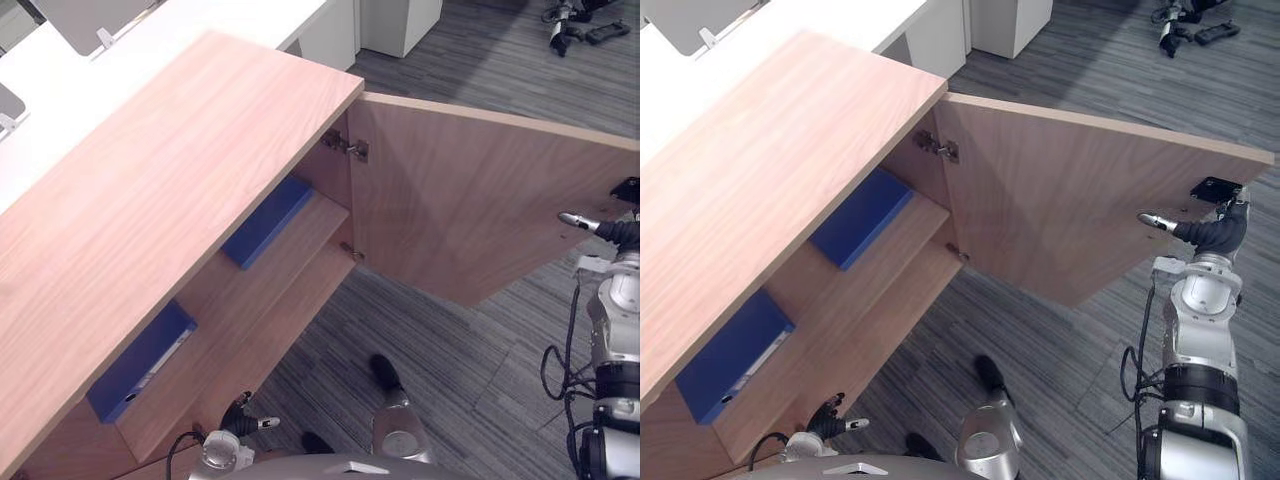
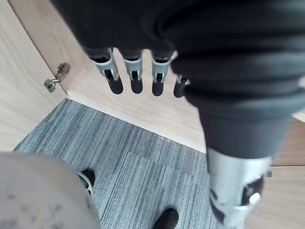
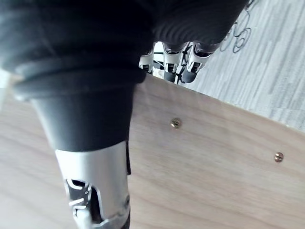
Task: Walk over to the cabinet, pick up the folder, carry it to the office cabinet, place the folder inside the office cabinet, then close the office cabinet door
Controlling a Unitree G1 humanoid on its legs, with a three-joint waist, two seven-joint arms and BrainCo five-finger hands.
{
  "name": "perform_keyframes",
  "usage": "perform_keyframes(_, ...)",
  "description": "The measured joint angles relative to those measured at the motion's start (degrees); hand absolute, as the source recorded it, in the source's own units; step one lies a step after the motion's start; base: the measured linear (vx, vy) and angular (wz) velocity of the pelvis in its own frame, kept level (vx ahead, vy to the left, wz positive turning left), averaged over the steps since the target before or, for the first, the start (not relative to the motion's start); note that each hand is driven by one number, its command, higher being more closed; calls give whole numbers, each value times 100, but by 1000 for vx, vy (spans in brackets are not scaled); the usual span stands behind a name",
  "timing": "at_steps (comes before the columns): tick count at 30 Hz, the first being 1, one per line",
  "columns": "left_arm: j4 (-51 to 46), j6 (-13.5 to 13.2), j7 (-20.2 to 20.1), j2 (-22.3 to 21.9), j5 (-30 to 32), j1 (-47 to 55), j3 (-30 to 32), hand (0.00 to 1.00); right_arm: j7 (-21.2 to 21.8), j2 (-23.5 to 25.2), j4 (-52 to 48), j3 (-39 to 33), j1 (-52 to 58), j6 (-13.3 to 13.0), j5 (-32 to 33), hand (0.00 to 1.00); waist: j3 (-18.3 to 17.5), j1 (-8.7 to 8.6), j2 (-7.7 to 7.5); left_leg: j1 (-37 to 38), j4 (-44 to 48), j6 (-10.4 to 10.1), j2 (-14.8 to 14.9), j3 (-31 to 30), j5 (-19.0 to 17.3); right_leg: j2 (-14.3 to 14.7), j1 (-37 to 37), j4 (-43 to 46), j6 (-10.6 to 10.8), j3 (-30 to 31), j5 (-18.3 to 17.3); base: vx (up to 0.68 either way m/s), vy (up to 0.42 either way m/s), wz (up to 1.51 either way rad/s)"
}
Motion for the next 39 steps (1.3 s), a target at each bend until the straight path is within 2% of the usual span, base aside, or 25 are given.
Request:
perform_keyframes(3, 4, 3, 12, 127, 181, -12, 16, 0, -49, 407, -644, 22, 703, 20, -504, 0, -61, -28, -181, 64, -5, -9, 22, 18, 6, 53, 29, -1, 0, 21, 0, -75, -74, -10)
perform_keyframes(7, 31, 43, 42, 242, 370, -6, 17, 0, -49, 1118, -1440, 349, 1670, 22, -1209, 0, -214, -130, -519, 153, 1, -24, 80, 98, 15, 130, 40, -4, -39, 117, 18, -93, -90, -18)
perform_keyframes(8, 32, 45, 48, 252, 398, -8, 17, 0, -48, 1192, -1537, 450, 1805, 22, -1239, 0, -241, -136, -571, 170, 3, -24, 86, 119, 14, 136, 41, -5, -52, 116, 23, -124, -104, -27)
perform_keyframes(10, 78, 68, 92, 285, 440, -59, 10, 0, -46, 1546, -1865, 752, 2259, 21, -1430, 0, -313, -160, -767, 194, 10, -24, 102, 159, 14, 140, 30, -7, -112, 108, 53, -124, -96, -20)
perform_keyframes(12, 135, 102, 99, 288, 443, -119, 5, 0, -42, 1753, -2065, 964, 2587, 18, -1442, 0, -341, -162, -870, 195, 22, -26, 102, 159, 15, 137, 29, -19, -148, 90, 82, -115, -85, -6)
perform_keyframes(17, 291, 207, 117, 300, 452, -187, -10, 0, 4, 2053, -2222, 1554, 3266, -1, -1701, 0, -400, -167, -938, 300, 29, -30, 112, 132, 21, 122, 130, -4, -205, 1, 122, -81, -63, -3)
perform_keyframes(20, 330, 220, 123, 336, 540, -225, -63, 0, 93, 2023, -2223, 1928, 3443, 55, -1980, 0, -449, -161, -985, 291, 32, -21, 110, 50, 42, 114, 144, -3, -241, -35, 148, -83, -70, 2)
perform_keyframes(24, 525, 265, 120, 421, 680, -372, -265, 0, 524, 1649, -2334, 3089, 3365, 107, -2687, 0, -521, 0, -1130, 356, 24, -75, 158, -49, 79, 169, 242, -2, -298, -69, 161, -74, -82, 6)
perform_keyframes(25, 525, 276, 120, 423, 727, -415, -337, 0, 745, 1503, -2521, 3651, 3317, 87, -2938, 0, -546, 103, -1173, 350, 17, -71, 167, -148, 95, 167, 281, -2, -316, -151, 146, -68, -80, 33)
perform_keyframes(26, 520, 276, 124, 428, 773, -477, -400, 0, 803, 1514, -2564, 3956, 3261, 92, -2995, 0, -580, 188, -1235, 334, 11, -90, 176, -260, 142, 156, 327, -1, -335, -254, 132, -68, -79, 41)
perform_keyframes(28, 524, 281, 124, 449, 774, -487, -461, 0, 1002, 1527, -2566, 4425, 2941, 71, -2997, 0, -638, 220, -1329, 261, -2, -86, 185, -445, 204, 133, 365, 32, -375, -415, 101, -84, -77, 49)
perform_keyframes(29, 523, 281, 124, 450, 772, -510, -478, 0, 1034, 1549, -2577, 4714, 2698, 0, -2996, 0, -639, 303, -1390, 251, -9, -83, 185, -552, 233, 115, 404, 58, -397, -528, 74, -102, -71, 49)
perform_keyframes(32, 521, 285, 130, 485, 770, -510, -568, 0, 1105, 1675, -2592, 5030, 2243, -167, -2994, 0, -726, 507, -1503, 147, -54, -26, 159, -912, 304, 36, 442, 167, -456, -860, -21, -72, -34, 61)
perform_keyframes(34, 520, 310, 143, 528, 747, -495, -561, 0, 1149, 1699, -2585, 5060, 2062, -177, -2987, 0, -753, 640, -1543, 85, -104, -26, 120, -1118, 371, -19, 452, 233, -475, -1056, -94, -32, -1, 59)
perform_keyframes(39, 508, 345, 272, 601, 578, -486, -444, 0, 1135, 1857, -2129, 5136, 1859, -160, -2976, 0, -775, 767, -1583, -39, -264, 54, -2, -1663, 505, -187, 568, 265, -425, -1535, -237, 0, 23, 59)
